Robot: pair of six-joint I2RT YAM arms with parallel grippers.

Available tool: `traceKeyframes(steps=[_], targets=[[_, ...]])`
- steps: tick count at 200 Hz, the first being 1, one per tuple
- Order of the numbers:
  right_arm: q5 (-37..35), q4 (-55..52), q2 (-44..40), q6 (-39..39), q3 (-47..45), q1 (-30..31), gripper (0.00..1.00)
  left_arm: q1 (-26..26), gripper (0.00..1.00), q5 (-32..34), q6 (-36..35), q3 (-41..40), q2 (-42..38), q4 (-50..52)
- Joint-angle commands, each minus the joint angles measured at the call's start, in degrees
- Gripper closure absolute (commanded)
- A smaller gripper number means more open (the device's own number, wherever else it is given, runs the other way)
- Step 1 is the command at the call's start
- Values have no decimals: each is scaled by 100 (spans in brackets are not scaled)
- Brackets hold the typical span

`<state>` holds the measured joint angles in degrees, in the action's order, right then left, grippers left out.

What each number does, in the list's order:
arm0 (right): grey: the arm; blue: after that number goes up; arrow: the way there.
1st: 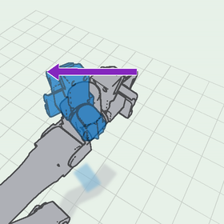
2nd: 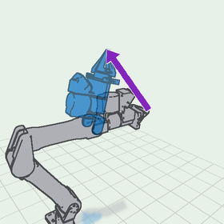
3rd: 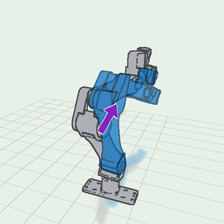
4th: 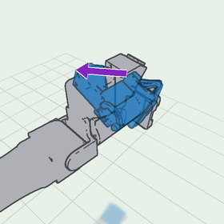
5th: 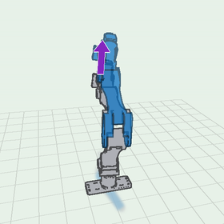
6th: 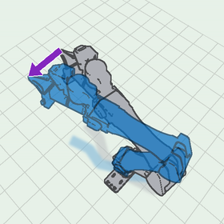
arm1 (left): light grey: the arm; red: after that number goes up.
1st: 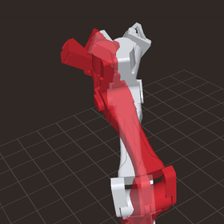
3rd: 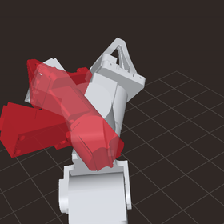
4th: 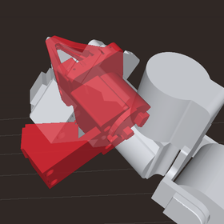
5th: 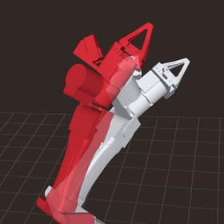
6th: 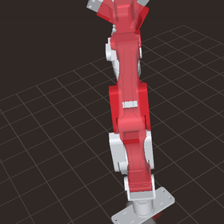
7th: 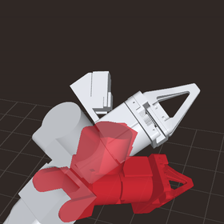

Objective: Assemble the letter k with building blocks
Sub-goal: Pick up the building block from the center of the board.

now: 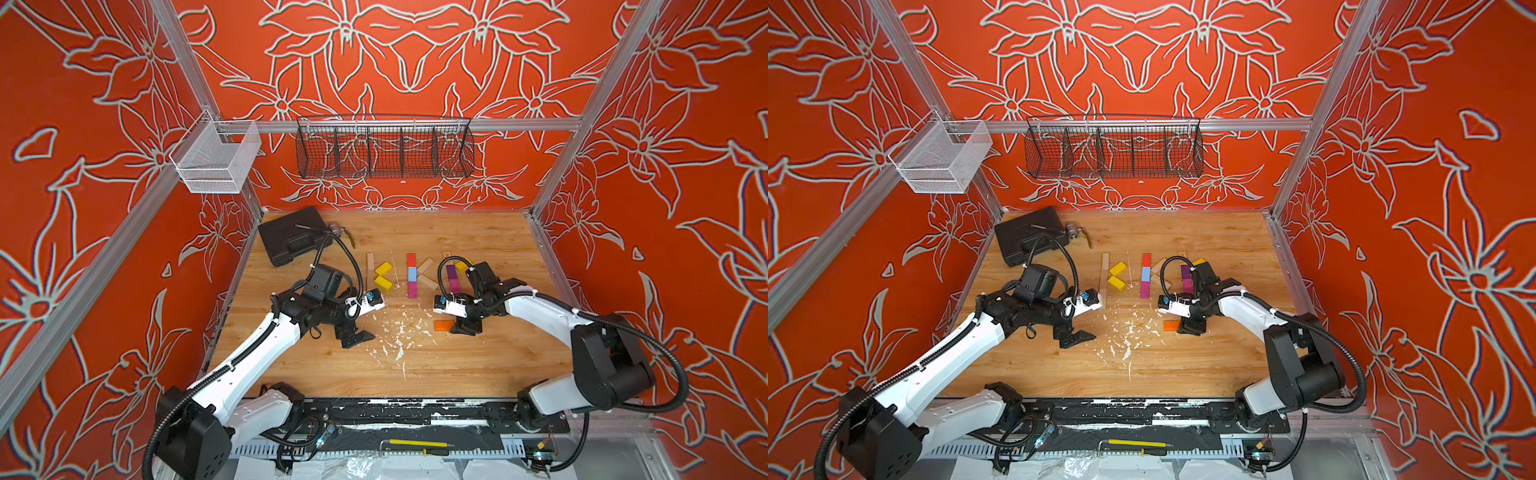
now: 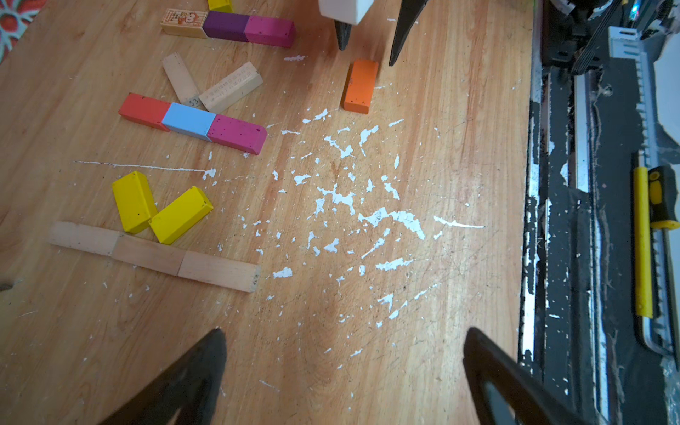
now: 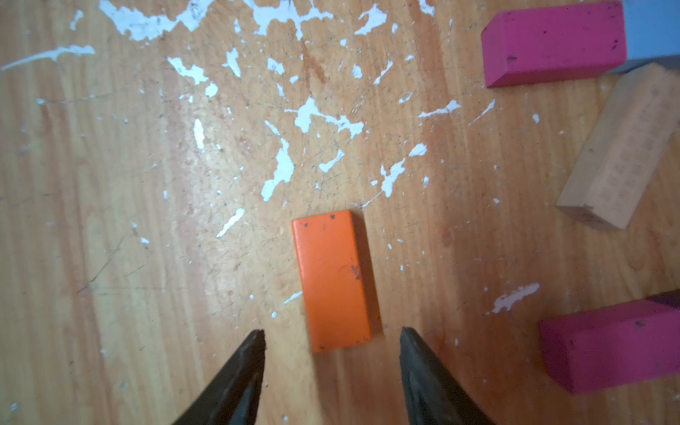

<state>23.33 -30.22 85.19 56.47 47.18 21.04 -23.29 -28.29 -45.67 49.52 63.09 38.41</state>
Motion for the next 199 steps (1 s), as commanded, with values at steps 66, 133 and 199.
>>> traceKeyframes(steps=[66,133,199], targets=[[-320,137,581,462,45,351,52,86,2,109,-78,121,133,133],[-234,64,859,494,255,432,69,106,2,131,-78,108,136,114],[-217,-33,309,325,414,344,75,115,1,-400,208,317,187,-23]])
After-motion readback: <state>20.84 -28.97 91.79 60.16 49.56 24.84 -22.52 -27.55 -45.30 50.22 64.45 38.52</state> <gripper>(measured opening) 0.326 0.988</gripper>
